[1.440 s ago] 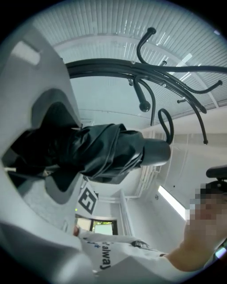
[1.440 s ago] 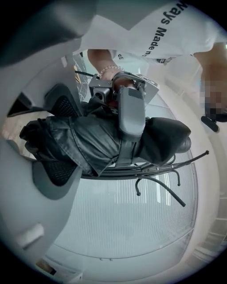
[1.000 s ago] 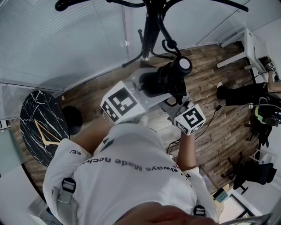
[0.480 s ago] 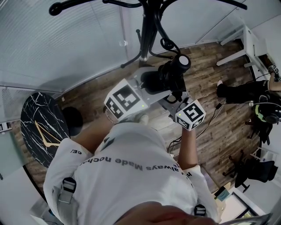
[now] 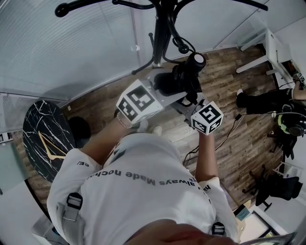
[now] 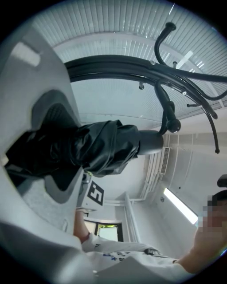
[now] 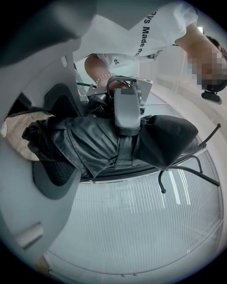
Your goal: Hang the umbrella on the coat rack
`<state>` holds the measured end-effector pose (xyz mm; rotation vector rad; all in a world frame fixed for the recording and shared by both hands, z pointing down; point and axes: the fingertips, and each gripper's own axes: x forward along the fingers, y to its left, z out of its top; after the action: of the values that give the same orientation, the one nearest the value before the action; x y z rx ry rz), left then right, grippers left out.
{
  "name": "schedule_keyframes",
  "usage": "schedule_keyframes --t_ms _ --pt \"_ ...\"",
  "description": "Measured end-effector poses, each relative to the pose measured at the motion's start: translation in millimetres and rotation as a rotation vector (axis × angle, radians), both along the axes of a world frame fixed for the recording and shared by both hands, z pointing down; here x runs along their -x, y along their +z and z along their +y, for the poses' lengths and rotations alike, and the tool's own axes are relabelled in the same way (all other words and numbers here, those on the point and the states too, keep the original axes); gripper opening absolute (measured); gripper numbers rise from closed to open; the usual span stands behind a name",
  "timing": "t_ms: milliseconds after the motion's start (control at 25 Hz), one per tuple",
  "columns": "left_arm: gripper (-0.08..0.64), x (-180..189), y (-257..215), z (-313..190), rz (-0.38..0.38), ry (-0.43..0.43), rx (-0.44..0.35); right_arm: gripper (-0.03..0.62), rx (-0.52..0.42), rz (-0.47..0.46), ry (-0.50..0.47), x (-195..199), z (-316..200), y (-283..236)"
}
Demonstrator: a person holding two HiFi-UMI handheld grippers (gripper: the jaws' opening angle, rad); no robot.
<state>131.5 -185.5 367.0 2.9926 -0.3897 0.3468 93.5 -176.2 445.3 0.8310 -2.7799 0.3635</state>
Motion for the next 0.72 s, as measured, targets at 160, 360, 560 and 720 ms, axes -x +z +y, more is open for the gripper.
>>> schedule_keyframes --t_ms 160,360,560,720 --pt "0.25 2.6 1.9 -9.9 -0.004 -0.018 -0.001 0.262 0.019 0.009 -0.008 3.1 -9.3 1.7" --pt "0.25 8.3 6.7 -25.3 -0.015 -0.051 -0.003 0.262 0.043 0.039 -0.017 9.4 -24.2 6.9" --pt "0.249 11.4 26.7 -36.7 -0.056 -0.095 0.01 0.262 0.087 0.052 -0.024 14.7 -33.4 25.8" --pt "0.249 13.4 51.3 -39.7 -0.089 -0.149 0.014 0.262 0.115 0.083 -0.025 16.4 -35.0 48.9"
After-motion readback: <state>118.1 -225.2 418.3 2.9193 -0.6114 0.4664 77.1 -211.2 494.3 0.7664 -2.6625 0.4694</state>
